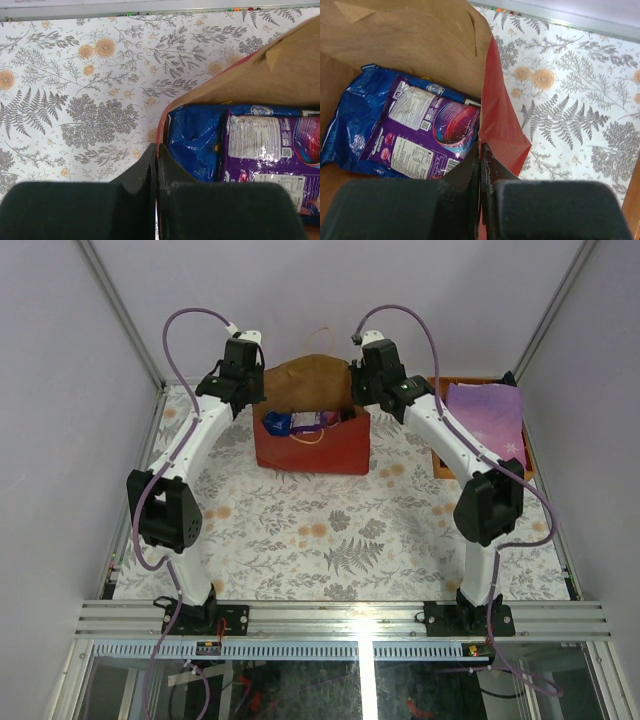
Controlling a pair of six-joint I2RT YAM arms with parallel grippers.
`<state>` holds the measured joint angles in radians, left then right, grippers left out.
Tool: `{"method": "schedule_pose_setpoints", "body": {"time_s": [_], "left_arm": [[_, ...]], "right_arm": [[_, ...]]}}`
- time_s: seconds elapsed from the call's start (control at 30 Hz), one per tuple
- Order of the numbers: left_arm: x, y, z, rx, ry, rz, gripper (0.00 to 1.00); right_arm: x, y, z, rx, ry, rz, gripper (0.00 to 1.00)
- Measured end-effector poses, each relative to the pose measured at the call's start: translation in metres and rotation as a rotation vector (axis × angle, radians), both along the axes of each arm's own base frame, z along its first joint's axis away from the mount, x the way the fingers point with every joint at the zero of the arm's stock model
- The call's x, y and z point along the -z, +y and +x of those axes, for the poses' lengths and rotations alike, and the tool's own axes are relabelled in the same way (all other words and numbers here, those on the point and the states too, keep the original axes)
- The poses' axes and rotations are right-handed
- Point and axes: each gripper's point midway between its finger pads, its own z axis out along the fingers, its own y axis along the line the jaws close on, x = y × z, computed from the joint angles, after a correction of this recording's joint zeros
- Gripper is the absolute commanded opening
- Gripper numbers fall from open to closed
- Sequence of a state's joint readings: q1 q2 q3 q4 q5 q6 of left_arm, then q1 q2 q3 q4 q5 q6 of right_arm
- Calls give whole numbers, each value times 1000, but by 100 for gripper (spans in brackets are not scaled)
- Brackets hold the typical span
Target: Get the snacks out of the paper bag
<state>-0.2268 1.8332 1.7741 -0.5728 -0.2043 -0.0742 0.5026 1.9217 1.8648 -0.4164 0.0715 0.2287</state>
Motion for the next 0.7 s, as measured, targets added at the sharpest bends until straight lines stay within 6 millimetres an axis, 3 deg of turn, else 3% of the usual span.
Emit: {"method": "schedule_pose_setpoints", "body": {"time_s": [0.2,0.47,0.7], "left_arm": [[-1,-2,-2,-9,-7,-25,0],[-9,-4,-37,-46,-33,-96,0],[-26,-39,-57,-3,-87,-114,0]], "right_arm": [[-2,7,29,-6,-46,-33,0],[-4,5,69,-28,-94,-33,0],[-5,-5,83,-70,-85,24,0]]}}
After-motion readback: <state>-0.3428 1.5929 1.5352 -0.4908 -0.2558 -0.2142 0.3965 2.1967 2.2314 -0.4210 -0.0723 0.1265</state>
